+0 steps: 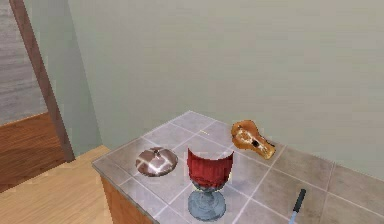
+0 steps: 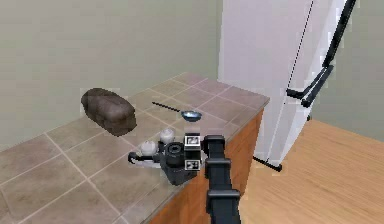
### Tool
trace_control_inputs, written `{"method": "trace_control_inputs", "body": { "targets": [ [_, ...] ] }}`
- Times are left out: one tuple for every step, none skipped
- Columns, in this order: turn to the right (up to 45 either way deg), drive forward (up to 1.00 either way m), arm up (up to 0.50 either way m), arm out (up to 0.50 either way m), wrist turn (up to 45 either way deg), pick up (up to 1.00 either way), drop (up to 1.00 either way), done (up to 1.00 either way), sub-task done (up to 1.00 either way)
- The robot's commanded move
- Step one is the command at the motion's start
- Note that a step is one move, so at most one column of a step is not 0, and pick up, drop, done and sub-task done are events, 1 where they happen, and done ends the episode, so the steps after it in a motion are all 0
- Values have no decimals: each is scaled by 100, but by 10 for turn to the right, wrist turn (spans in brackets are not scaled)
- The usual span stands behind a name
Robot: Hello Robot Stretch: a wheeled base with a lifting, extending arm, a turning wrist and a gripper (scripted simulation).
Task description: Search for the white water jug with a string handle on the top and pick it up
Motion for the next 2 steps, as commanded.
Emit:
{"method": "trace_control_inputs", "body": {
  "targets": [
    [0,0,0,0,0,100,0,0,0],
    [0,0,10,0,0,0,0,0,0]
  ]
}}
